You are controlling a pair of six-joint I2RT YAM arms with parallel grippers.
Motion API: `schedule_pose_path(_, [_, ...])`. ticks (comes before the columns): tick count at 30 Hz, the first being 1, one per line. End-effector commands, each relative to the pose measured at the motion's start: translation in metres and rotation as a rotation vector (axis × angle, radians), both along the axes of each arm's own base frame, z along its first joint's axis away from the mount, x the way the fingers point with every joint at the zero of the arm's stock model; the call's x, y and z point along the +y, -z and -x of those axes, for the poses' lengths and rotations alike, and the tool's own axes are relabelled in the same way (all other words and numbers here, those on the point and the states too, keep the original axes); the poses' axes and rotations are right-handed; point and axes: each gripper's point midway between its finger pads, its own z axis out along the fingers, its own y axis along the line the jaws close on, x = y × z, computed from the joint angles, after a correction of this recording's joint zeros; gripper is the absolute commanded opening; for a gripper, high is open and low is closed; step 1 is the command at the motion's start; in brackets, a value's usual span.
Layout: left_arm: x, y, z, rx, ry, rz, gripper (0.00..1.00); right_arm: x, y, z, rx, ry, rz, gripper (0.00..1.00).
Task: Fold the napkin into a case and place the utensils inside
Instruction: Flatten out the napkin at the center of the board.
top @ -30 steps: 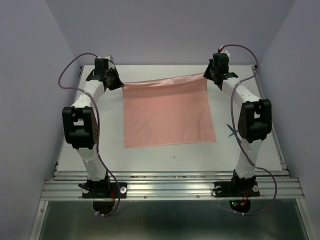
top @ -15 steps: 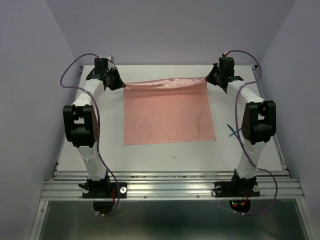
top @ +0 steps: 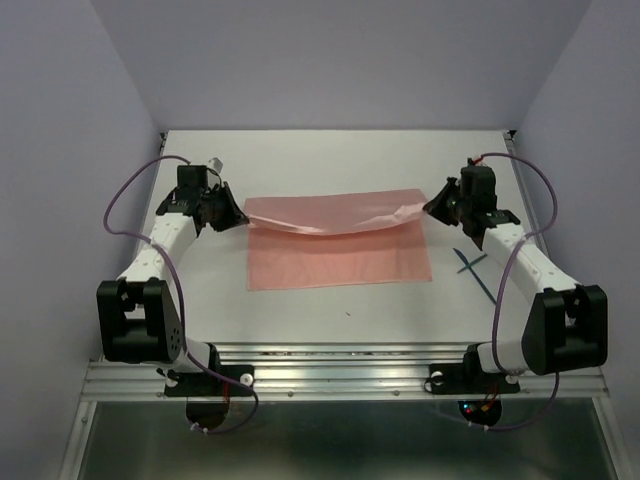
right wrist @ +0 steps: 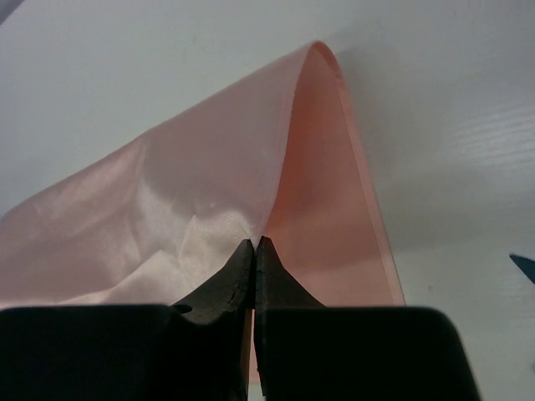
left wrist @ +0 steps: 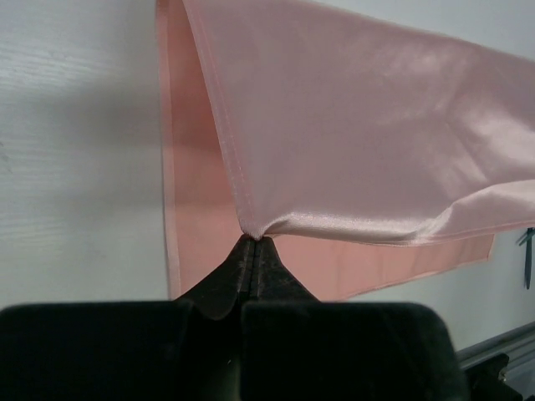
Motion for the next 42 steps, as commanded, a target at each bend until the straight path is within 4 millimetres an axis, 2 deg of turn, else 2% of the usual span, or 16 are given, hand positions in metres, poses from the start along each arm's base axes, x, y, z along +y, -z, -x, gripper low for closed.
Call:
schedule_pose_path(1, [-0.002,0.004,0.028,0.018,-0.002,0.023,0.00,0.001,0.019,0.038,0.068,-0.005,-0.032,0.01])
schedule_pose_path(2, [-0.003,0.007,0.036,0.025,-0.001,0.028,0.00,0.002,0.024,0.048,0.085,-0.003,-0.044,0.01])
schedule_pose_path(5, [-0.004,0.012,0.054,0.051,0.003,0.038,0.00,0.001,0.034,0.063,0.118,0.012,-0.064,0.01])
schedule_pose_path(13, [-0.005,0.040,0.094,0.154,-0.029,0.057,0.00,-0.002,0.044,0.082,0.155,0.020,-0.056,0.01])
schedule_pose_path(16, [-0.010,0.037,0.100,0.160,-0.036,0.082,0.00,-0.002,0.047,0.090,0.175,0.013,-0.056,0.01])
schedule_pose_path(23, [-0.003,0.039,0.107,0.205,-0.061,0.041,0.00,-0.005,0.057,0.105,0.215,0.022,-0.051,0.01])
schedule_pose_path(35, [-0.003,0.067,0.110,0.266,-0.118,0.056,0.00,-0.004,0.094,0.119,0.290,0.029,-0.058,0.01])
schedule_pose_path(36, [-0.003,0.069,0.110,0.272,-0.116,0.056,0.00,-0.004,0.096,0.119,0.295,0.028,-0.057,0.04])
schedule_pose_path(37, [-0.003,0.071,0.111,0.284,-0.114,0.057,0.05,-0.004,0.098,0.119,0.303,0.029,-0.057,0.11])
schedule_pose_path(38, [-0.003,0.076,0.114,0.319,-0.116,0.052,0.16,-0.004,0.099,0.118,0.307,0.026,-0.055,0.28])
schedule_pose_path(39, [-0.002,0.078,0.116,0.333,-0.110,0.045,0.46,-0.004,0.099,0.118,0.306,0.027,-0.052,0.32])
schedule_pose_path(40, [-0.002,0.079,0.118,0.346,-0.111,0.043,0.59,-0.004,0.097,0.115,0.298,0.027,-0.051,0.37])
schedule_pose_path(41, [-0.001,0.077,0.118,0.341,-0.112,0.038,0.65,-0.005,0.097,0.116,0.299,0.025,-0.048,0.43])
schedule_pose_path(42, [0.000,0.070,0.113,0.321,-0.118,0.033,0.80,-0.005,0.092,0.113,0.282,0.025,-0.042,0.52])
